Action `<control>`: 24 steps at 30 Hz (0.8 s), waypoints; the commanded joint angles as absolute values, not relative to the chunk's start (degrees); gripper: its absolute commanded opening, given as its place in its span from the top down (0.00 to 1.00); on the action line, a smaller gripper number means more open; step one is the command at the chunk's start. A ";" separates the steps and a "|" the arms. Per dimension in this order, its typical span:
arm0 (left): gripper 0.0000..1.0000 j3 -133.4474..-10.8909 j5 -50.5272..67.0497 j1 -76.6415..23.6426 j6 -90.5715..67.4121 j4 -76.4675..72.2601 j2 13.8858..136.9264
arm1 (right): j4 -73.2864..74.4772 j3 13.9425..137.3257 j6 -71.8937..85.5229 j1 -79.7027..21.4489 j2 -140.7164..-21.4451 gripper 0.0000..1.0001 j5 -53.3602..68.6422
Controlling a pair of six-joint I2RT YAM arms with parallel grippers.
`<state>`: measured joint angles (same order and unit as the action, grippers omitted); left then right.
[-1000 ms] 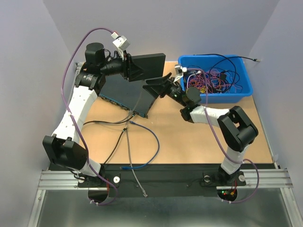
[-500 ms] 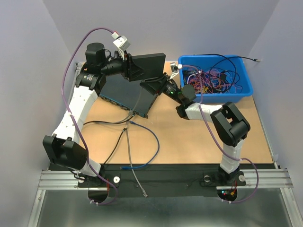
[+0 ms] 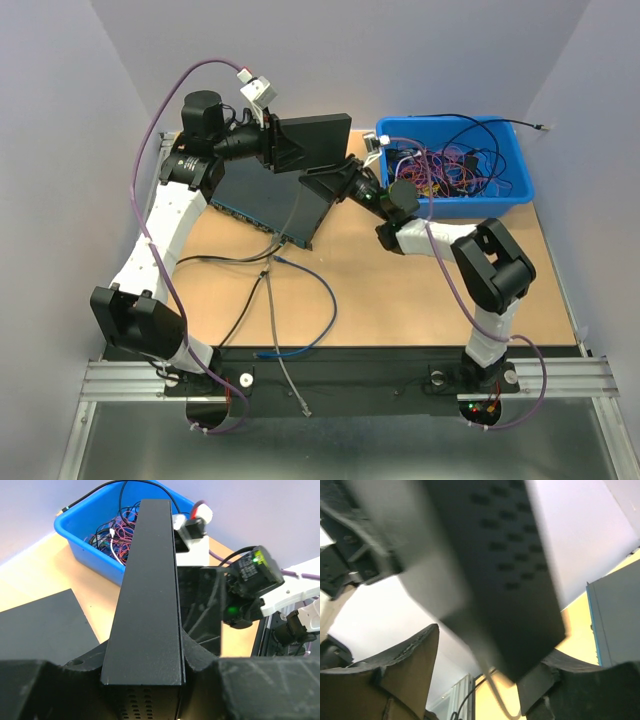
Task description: Pull the plug from the switch port
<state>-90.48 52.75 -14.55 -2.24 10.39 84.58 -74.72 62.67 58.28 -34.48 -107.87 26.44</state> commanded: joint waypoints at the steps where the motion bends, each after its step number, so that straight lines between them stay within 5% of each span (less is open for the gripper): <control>1: 1.00 -92.90 55.20 -14.85 -2.20 4.83 80.07 | -104.06 60.30 56.87 -34.01 -101.70 0.34 26.46; 20: 1.00 -90.88 55.90 -16.26 -3.95 3.52 80.07 | -104.06 66.62 59.67 -34.01 -105.64 0.45 22.77; 24: 1.00 -91.05 55.90 -16.79 -4.13 2.81 79.98 | -104.06 68.20 61.08 -34.10 -107.40 0.58 21.97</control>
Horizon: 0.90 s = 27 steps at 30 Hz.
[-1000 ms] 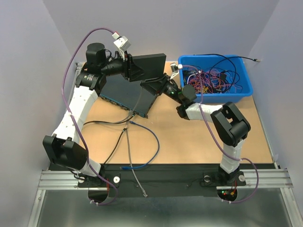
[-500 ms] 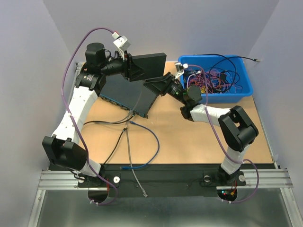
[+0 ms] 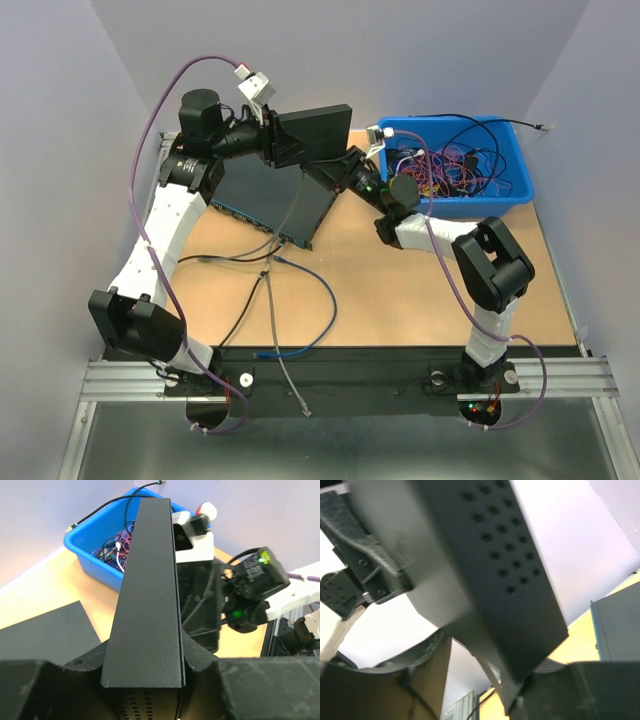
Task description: Pull the plug from the switch port
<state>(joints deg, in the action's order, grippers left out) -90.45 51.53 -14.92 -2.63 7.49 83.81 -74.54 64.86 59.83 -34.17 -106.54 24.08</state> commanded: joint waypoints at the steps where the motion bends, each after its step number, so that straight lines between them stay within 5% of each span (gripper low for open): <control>1: 1.00 -90.97 55.90 -16.79 -4.04 2.81 79.98 | -104.06 68.20 61.17 -34.01 -107.32 0.60 21.71; 5: 1.00 -89.48 55.90 -16.87 -3.87 2.64 79.72 | -104.06 67.76 60.91 -34.01 -107.05 0.67 21.44; 10: 1.00 -87.63 55.72 -16.87 -3.78 1.85 79.45 | -104.15 66.27 59.77 -34.10 -106.00 0.99 21.45; 27: 1.00 -97.72 54.23 -11.43 -3.34 2.02 82.44 | -98.62 54.67 52.82 -34.72 -105.03 1.00 27.25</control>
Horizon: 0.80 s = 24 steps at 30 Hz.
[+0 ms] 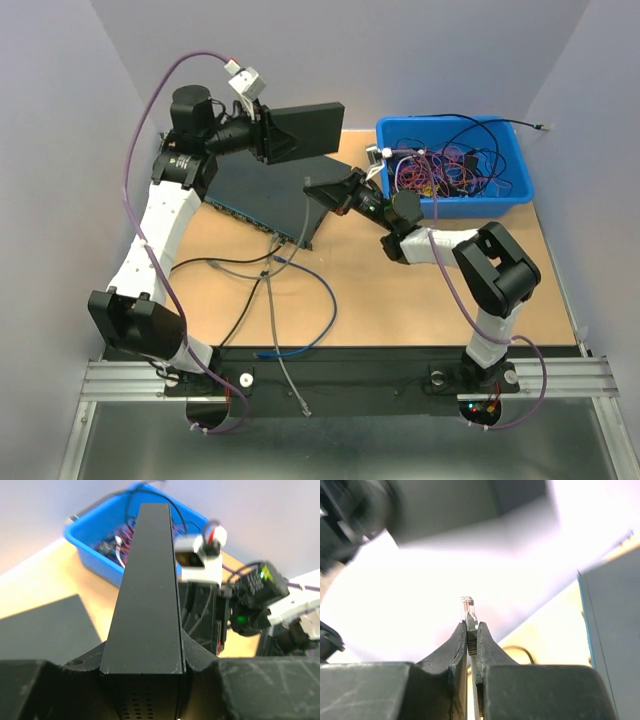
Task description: Pull the plug from the switch port
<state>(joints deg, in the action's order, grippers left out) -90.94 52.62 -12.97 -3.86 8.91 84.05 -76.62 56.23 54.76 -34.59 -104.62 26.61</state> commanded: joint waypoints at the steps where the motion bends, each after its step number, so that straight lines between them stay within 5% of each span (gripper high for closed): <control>1: 1.00 -98.17 54.23 -11.08 -3.43 2.02 82.62 | -98.18 54.41 52.30 -35.33 -105.46 1.00 27.42; 8: 1.00 -97.30 53.44 -10.55 -1.41 2.37 82.97 | -92.84 52.65 46.87 -35.68 -102.67 0.99 26.63; 12: 1.00 -95.10 51.42 -8.01 2.71 4.21 81.31 | -67.16 55.10 30.54 -35.68 -92.48 1.00 21.90; 18: 1.00 -94.13 50.54 -3.61 4.57 4.75 79.81 | -26.02 78.98 -3.00 -35.68 -80.51 1.00 4.60; 24: 1.00 -95.71 50.97 1.40 4.31 4.39 78.84 | -17.22 104.35 -23.70 -35.51 -80.15 1.00 -21.42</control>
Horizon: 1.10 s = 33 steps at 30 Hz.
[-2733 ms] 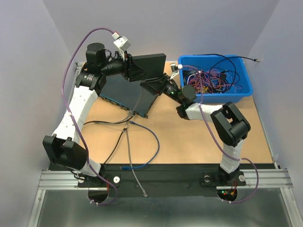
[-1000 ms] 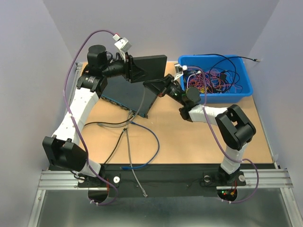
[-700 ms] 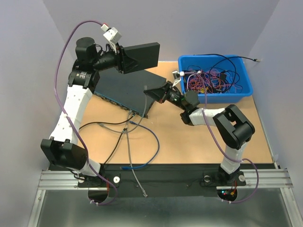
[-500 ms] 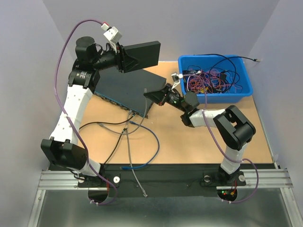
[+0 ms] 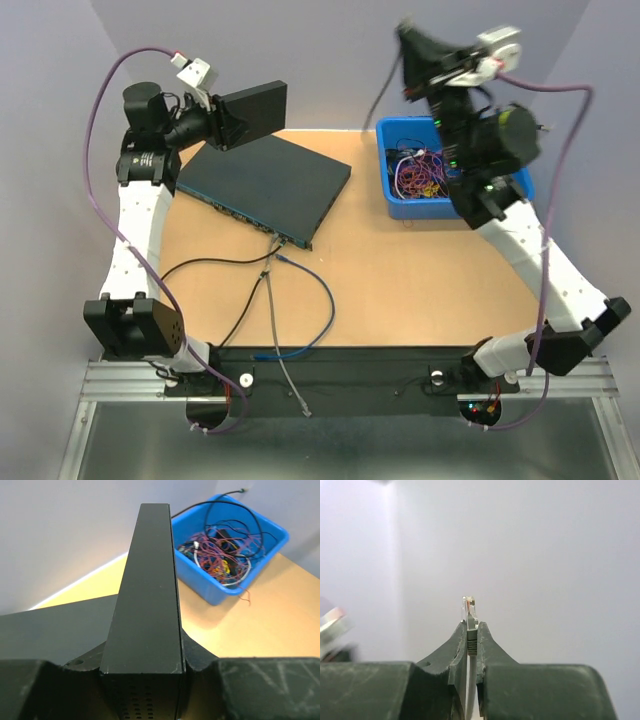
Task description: Pull the plug from the switch port
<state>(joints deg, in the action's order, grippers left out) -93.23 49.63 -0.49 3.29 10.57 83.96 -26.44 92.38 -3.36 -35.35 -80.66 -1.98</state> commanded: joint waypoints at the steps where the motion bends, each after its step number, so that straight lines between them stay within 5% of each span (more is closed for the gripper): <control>1: 1.00 -95.80 51.06 1.93 4.22 4.31 78.84 | -18.10 107.37 -29.12 -35.51 -80.94 0.99 -23.36; 7: 1.00 -94.05 52.99 2.20 3.26 3.17 78.40 | -20.13 121.99 -41.22 -29.64 -89.56 1.00 -23.04; 18: 1.00 -88.51 55.11 2.20 1.32 0.35 76.91 | -21.09 113.65 -24.18 -7.66 -100.10 1.00 -3.70; 33: 1.00 -87.10 55.46 2.11 0.88 -1.49 77.08 | -13.56 105.03 -20.93 -5.98 -115.66 1.00 1.30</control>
<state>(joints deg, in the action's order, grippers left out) -86.59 53.54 2.31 1.41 5.63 80.75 -14.15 104.22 -23.35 -5.91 -115.02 -1.96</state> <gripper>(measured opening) 0.393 0.097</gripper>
